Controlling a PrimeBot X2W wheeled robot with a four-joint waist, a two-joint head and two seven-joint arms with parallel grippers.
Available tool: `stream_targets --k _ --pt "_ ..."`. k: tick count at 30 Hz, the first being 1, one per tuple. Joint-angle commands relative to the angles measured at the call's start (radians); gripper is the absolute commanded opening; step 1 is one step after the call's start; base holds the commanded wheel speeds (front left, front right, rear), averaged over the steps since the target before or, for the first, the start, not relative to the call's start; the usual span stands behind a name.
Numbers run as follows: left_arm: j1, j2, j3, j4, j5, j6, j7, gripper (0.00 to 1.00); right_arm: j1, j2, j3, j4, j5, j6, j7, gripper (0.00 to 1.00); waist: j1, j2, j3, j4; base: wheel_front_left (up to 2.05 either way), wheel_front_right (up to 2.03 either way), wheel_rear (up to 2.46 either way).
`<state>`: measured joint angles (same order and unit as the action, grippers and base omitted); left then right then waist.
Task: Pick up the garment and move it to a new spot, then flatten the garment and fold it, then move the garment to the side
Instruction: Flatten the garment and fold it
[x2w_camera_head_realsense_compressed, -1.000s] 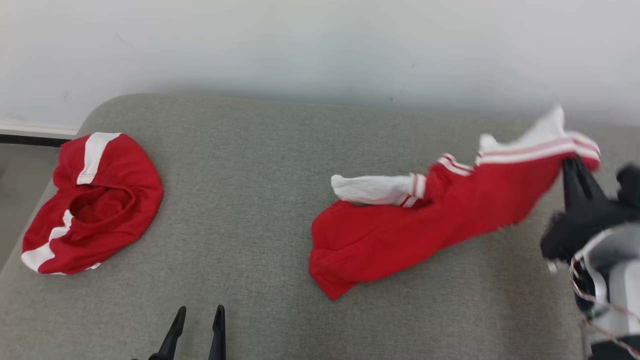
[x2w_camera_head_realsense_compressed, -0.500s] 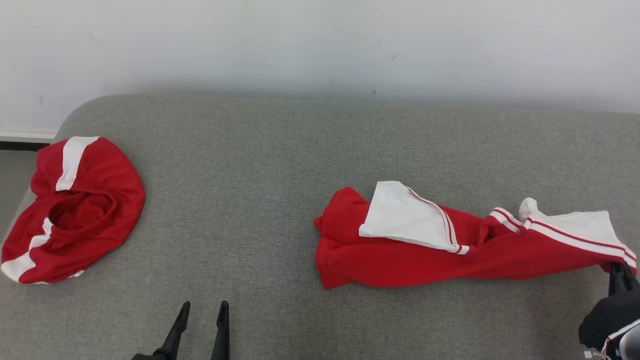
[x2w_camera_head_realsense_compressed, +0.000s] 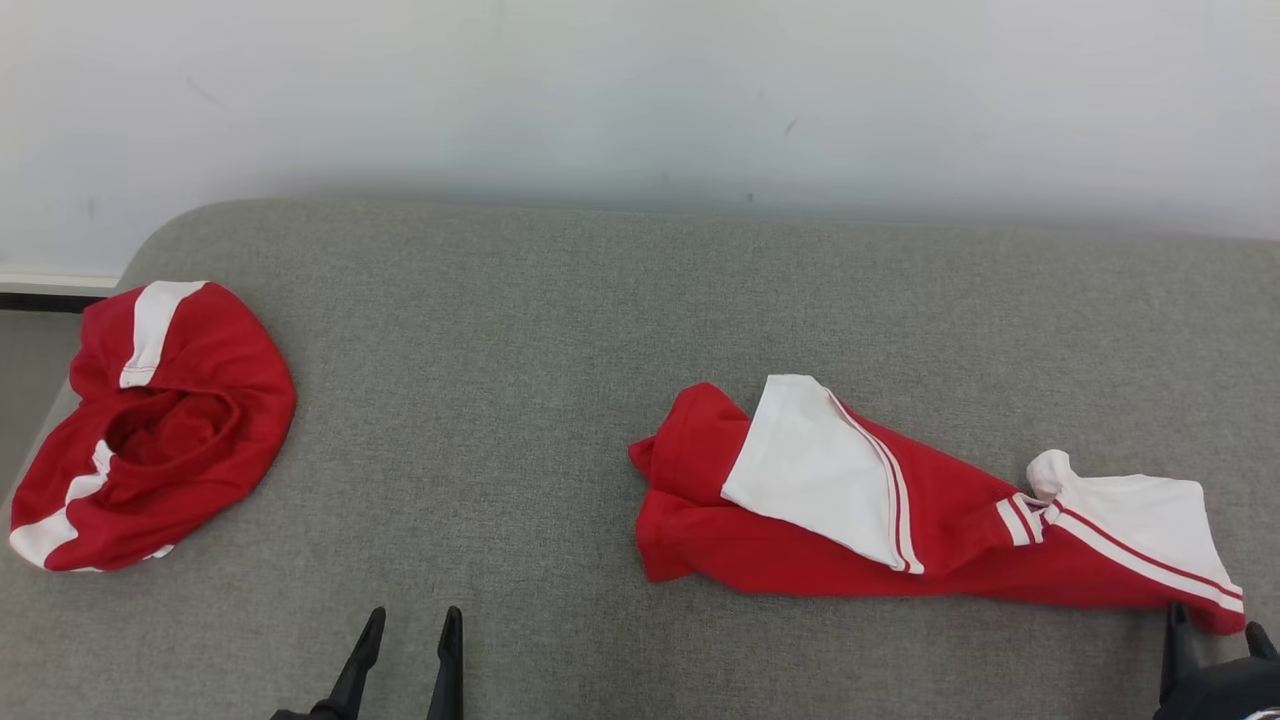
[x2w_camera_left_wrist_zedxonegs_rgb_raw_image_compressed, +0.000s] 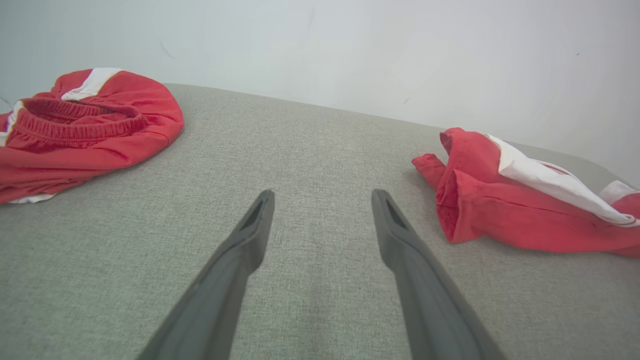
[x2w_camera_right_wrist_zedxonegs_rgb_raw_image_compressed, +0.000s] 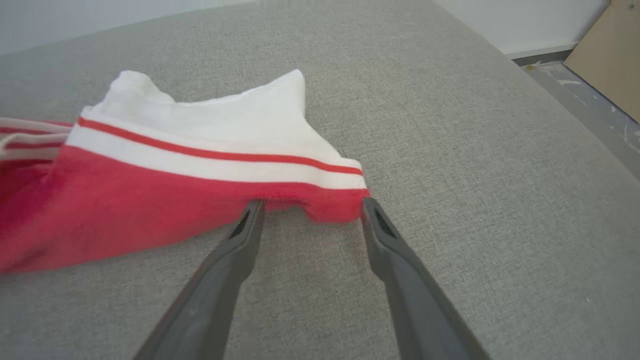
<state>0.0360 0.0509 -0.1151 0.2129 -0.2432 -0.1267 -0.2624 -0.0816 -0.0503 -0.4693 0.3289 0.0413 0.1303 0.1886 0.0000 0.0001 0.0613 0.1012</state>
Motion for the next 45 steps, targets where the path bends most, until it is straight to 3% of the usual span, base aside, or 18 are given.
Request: stream_targets --k 1,14,23,45 --pt "0.01 -0.001 0.004 0.002 0.006 -0.002 -0.004 1.0 0.014 -0.001 0.017 -0.016 0.017 0.001 -0.03 1.0 0.0 -0.0001 -0.006 -0.005 0.0 0.0 0.0" --pt "0.046 -0.001 0.009 0.002 0.016 -0.003 -0.004 1.0 0.169 0.0 0.194 -0.237 0.082 0.001 -0.282 1.0 0.0 -0.0001 -0.056 -0.03 0.0 0.0 0.0" --pt "0.054 -0.001 0.01 0.002 0.017 -0.003 -0.004 1.0 0.253 0.0 0.271 -0.261 0.019 0.001 -0.415 1.0 0.0 -0.0001 -0.072 -0.041 0.0 0.0 0.0" --pt "0.056 -0.001 0.021 0.002 0.012 -0.004 -0.004 1.0 0.254 0.0 0.264 -0.223 -0.036 0.001 -0.454 1.0 0.0 -0.0001 -0.077 -0.053 0.0 0.0 0.0"
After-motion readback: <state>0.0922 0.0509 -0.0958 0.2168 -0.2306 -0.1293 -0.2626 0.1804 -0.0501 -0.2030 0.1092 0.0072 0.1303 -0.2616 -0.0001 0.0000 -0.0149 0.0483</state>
